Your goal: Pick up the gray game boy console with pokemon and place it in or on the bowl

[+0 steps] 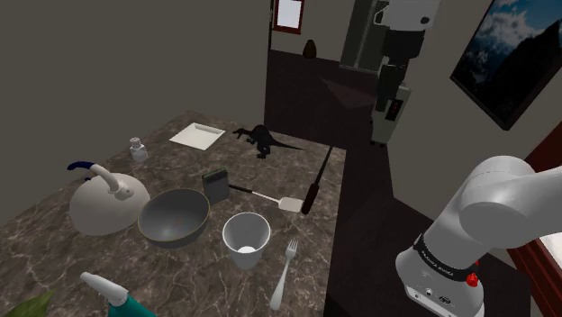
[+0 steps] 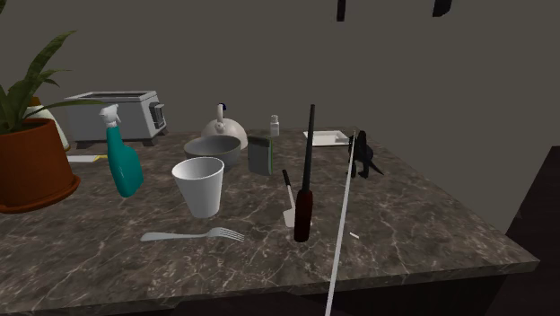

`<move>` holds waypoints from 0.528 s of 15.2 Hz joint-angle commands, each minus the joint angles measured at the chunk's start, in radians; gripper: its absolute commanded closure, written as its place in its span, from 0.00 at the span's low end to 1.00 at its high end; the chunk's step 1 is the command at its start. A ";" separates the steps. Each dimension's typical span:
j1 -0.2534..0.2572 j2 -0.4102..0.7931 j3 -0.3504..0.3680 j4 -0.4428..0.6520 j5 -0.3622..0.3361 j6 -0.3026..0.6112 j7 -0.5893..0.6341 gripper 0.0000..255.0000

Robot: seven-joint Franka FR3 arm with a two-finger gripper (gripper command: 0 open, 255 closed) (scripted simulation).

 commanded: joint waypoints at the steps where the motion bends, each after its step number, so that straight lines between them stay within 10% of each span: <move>1: 0.000 0.000 0.000 0.000 0.000 0.000 0.000 0.00; 8: 0.044 0.170 0.063 -0.022 0.044 0.213 0.033 0.00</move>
